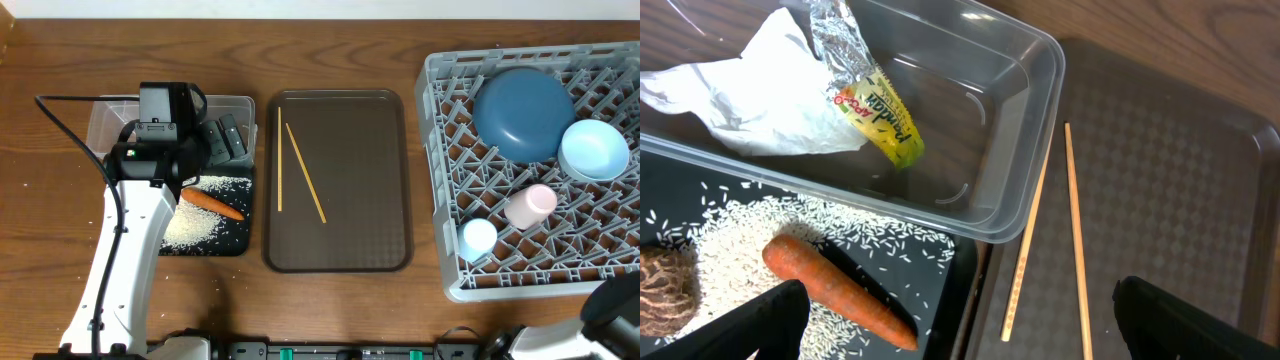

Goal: Sort waste into correct bins and load items into the dishwasher rack

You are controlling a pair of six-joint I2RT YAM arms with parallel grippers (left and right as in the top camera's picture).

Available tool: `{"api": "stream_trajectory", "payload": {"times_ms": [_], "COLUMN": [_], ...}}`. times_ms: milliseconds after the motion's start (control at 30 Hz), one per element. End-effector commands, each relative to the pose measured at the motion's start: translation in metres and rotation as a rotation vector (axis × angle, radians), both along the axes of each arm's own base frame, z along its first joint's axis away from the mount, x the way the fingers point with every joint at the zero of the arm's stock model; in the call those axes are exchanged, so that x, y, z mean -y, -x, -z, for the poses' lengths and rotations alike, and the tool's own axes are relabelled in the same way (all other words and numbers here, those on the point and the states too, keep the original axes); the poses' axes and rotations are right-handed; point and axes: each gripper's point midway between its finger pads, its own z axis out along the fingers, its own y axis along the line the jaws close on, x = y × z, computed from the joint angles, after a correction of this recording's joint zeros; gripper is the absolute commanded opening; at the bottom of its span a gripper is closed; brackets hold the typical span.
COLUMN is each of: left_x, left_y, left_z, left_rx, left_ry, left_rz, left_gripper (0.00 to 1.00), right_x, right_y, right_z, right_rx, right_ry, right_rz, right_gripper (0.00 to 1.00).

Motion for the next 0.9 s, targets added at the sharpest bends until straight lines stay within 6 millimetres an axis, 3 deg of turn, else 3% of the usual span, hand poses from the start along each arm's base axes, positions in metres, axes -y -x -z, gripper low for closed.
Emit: {"api": "stream_trajectory", "payload": {"times_ms": [0,133,300,400,433,500,667,867], "left_x": [-0.002,-0.001,-0.002,-0.002,-0.001,-0.001,-0.002,-0.002], "left_y": [0.000,0.001,0.003,0.004,0.004,0.004,0.004,0.004], "left_z": [0.004,0.004,0.005,0.006,0.006,0.006,0.006,0.006], "left_rx": [-0.010,-0.011,-0.021,-0.029,-0.029,-0.029,-0.029,-0.029], "left_ry": [-0.007,-0.006,-0.006,-0.006,-0.006,-0.006,-0.007,-0.007], "left_rz": [-0.001,-0.001,-0.001,-0.001,-0.001,-0.001,-0.001,-0.001], "left_gripper": [0.98,0.98,0.98,0.98,0.98,0.98,0.98,0.98], "right_x": [-0.018,-0.030,-0.027,-0.027,-0.027,-0.026,-0.011,0.031], "right_y": [-0.015,-0.025,-0.026,-0.027,-0.027,-0.029,-0.030,0.012], "right_z": [0.039,0.075,0.117,0.127,0.127,0.119,0.069,-0.010], "right_rx": [0.021,-0.012,-0.086,-0.099,-0.098,-0.081,-0.017,-0.036], "right_ry": [-0.218,-0.344,-0.398,-0.410,-0.410,-0.400,-0.276,0.103], "right_rz": [-0.042,-0.089,-0.075,-0.073,-0.073,-0.071,-0.025,0.257], "right_gripper": [0.62,0.55,0.38,0.04,0.01,0.01,0.01,0.01]}}
